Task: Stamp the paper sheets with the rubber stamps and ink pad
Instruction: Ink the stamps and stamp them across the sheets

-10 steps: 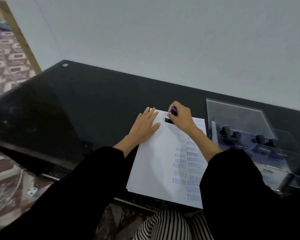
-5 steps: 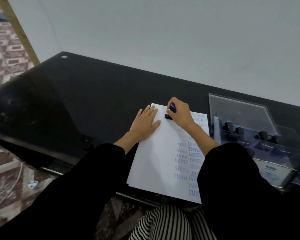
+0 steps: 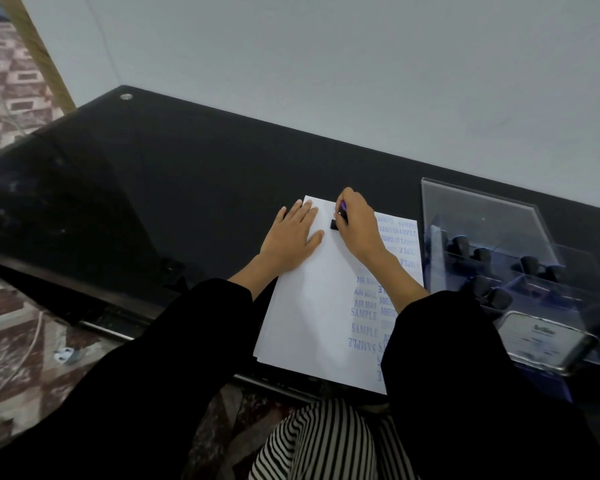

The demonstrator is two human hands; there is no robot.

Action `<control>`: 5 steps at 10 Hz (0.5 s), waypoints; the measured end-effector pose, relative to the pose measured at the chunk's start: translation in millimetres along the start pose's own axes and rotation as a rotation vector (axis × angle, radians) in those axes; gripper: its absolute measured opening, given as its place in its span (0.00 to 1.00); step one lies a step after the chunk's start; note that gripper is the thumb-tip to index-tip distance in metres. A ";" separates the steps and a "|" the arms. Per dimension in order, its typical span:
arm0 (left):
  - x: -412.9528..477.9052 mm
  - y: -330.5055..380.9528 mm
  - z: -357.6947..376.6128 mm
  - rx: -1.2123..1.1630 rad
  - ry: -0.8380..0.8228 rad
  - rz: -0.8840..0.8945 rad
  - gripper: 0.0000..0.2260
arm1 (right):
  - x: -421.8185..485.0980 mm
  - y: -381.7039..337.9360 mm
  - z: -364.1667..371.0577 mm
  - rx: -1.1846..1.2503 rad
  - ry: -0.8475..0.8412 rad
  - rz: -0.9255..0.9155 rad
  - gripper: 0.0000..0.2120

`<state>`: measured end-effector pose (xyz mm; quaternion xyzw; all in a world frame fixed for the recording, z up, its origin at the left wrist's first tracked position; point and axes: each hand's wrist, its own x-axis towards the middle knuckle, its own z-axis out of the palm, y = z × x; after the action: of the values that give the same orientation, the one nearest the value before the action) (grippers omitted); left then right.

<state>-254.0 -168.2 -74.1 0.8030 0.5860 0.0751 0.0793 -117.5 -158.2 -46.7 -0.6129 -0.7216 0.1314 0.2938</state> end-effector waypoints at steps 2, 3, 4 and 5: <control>0.7 -0.5 2.5 0.005 0.011 -0.001 0.25 | -3.9 -0.8 2.3 0.007 0.037 -0.013 0.03; 0.8 -0.3 3.4 0.004 0.016 0.000 0.25 | 0.7 1.5 3.1 0.008 0.025 -0.008 0.03; 0.8 -0.6 3.4 0.003 0.025 0.007 0.25 | 3.4 1.6 2.9 0.021 0.016 0.002 0.04; 1.0 -0.6 3.5 0.004 0.025 0.008 0.25 | 4.6 0.6 1.8 0.028 0.007 0.008 0.03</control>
<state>-253.5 -167.2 -77.5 0.8045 0.5838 0.0845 0.0700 -118.4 -153.3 -47.3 -0.6122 -0.7161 0.1405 0.3045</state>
